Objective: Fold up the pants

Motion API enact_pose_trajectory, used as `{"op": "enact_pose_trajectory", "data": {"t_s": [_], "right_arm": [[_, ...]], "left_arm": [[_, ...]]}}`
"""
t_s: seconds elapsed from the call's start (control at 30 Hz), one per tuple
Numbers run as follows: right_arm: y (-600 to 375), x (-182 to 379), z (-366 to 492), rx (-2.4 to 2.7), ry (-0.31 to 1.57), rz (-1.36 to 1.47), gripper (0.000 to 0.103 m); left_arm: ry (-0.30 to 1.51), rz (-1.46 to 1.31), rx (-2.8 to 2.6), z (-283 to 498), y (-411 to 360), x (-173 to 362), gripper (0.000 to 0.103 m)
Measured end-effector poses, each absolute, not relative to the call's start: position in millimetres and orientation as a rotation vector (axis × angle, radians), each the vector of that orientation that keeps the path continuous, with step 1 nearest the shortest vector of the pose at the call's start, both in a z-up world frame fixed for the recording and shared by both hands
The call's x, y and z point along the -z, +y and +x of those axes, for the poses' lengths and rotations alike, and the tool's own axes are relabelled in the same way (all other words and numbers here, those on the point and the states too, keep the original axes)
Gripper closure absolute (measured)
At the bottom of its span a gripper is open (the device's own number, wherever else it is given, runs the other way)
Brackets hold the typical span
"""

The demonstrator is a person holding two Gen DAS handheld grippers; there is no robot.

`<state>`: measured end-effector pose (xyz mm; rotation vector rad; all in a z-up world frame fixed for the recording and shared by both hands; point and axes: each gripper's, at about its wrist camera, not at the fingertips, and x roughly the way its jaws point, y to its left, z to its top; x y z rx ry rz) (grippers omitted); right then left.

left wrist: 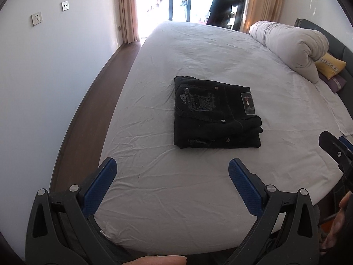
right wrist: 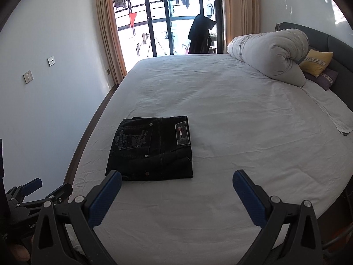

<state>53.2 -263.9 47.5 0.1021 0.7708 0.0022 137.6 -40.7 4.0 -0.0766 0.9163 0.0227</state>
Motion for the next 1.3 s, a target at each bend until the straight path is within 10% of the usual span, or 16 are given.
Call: {"op": "enact_pose_trajectory", "data": {"t_s": [1.3], "right_arm": [[-263.7,-42.9,52.7,-0.007,0.789,0.096,0.0]], "left_arm": [[0.93,-0.078,-0.028,137.3,-42.6,2.0,0.0]]}}
